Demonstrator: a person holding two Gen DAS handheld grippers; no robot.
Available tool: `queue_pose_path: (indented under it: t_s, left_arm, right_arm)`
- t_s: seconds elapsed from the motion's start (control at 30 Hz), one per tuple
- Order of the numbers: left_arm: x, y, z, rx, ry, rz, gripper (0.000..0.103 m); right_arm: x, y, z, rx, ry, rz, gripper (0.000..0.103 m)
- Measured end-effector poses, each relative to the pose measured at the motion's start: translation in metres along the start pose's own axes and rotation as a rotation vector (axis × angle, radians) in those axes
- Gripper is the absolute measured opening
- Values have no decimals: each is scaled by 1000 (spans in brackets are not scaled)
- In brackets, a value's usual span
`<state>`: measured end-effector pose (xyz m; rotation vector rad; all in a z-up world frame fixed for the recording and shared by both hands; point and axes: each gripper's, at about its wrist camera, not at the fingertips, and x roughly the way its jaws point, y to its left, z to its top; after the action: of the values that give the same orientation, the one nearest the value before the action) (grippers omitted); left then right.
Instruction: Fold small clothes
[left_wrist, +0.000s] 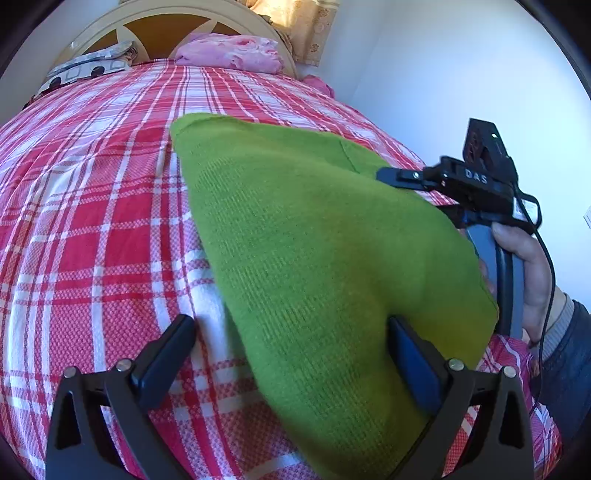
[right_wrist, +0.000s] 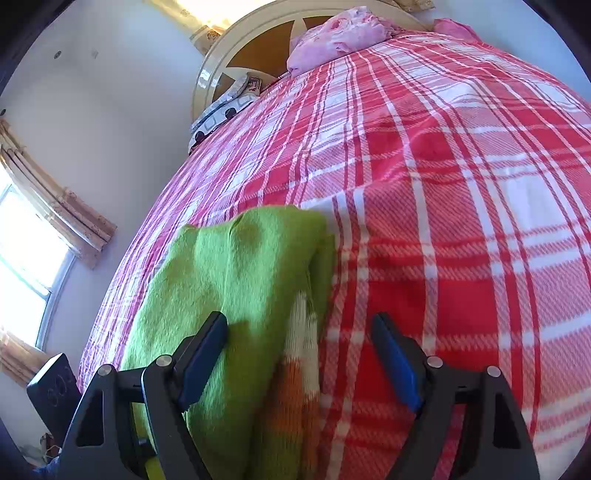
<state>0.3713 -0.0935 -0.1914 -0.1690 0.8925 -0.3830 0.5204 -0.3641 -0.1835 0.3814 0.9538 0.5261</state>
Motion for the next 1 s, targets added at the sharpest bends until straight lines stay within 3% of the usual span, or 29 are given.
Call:
queue_pose_path:
  t_s: [0.27,0.37,0.43,0.6,0.73,0.83,1.0]
  left_arm:
    - [3,-2,2,7,2,-6,103]
    - [3,-3,3,9,3,-11,103]
    - [4,-3,3,7,4,-18,103]
    - [4,-11,2,45,4,-17,103]
    - [3,-18,1,81,2,-32,96]
    - [1,-17,-1,78,-5,-39,92]
    - [-1,-21,-2,89,-12,-41,83]
  right_arm:
    - [15,-5,16,2,-21,15,69]
    - [18,-3,14,-18,-10,69,52]
    - [17,-7,12,0,-11,91,48]
    - [19,-10,11,19,-11,94,46]
    - [19,-7,10,3,-19,76,46]
    - [13,-3,6,-36,-51,84,32]
    - [13,-1,4,-55,-64,68,30]
